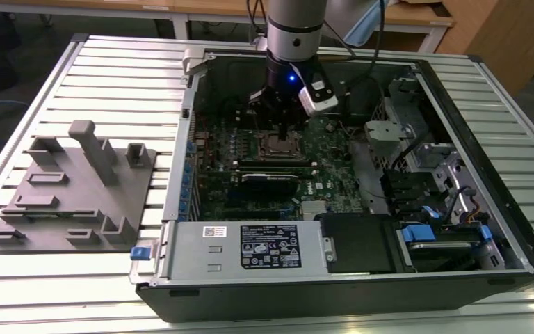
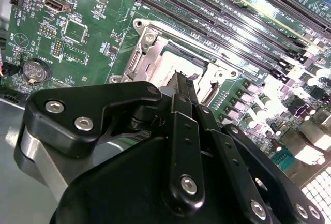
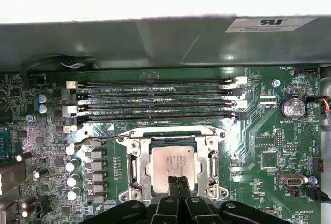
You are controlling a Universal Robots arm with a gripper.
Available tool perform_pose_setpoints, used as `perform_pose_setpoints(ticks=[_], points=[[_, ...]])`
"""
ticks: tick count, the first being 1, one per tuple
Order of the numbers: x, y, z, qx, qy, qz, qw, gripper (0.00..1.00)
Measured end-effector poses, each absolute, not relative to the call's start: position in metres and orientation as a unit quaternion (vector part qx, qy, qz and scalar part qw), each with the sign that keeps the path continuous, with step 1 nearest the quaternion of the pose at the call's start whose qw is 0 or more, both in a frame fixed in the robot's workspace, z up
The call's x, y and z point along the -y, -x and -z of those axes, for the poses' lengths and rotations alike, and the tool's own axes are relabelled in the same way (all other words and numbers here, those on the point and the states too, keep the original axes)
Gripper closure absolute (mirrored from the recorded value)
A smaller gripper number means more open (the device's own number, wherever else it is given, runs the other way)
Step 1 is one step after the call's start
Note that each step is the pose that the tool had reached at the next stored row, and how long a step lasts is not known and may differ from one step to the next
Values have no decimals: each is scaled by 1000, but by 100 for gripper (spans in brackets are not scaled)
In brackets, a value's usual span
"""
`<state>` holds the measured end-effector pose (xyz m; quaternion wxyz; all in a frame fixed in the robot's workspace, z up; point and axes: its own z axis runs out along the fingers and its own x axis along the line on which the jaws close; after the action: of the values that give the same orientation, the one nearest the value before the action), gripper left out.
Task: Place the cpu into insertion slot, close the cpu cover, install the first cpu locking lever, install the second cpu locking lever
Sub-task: 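Install the first cpu locking lever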
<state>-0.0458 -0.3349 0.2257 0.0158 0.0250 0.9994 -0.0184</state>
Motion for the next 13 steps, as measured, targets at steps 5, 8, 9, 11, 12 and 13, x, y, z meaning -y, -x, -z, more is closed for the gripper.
perform_pose_setpoints(ticks=[5, 8, 9, 11, 12, 13], points=[[335, 46, -227, -999, -25, 18, 16, 90], [335, 46, -227, -999, -25, 18, 16, 90], [335, 46, -227, -999, -25, 18, 16, 90], [335, 46, -227, -999, -25, 18, 16, 90], [335, 46, -227, -999, -25, 18, 16, 90], [335, 46, -227, -999, -25, 18, 16, 90]])
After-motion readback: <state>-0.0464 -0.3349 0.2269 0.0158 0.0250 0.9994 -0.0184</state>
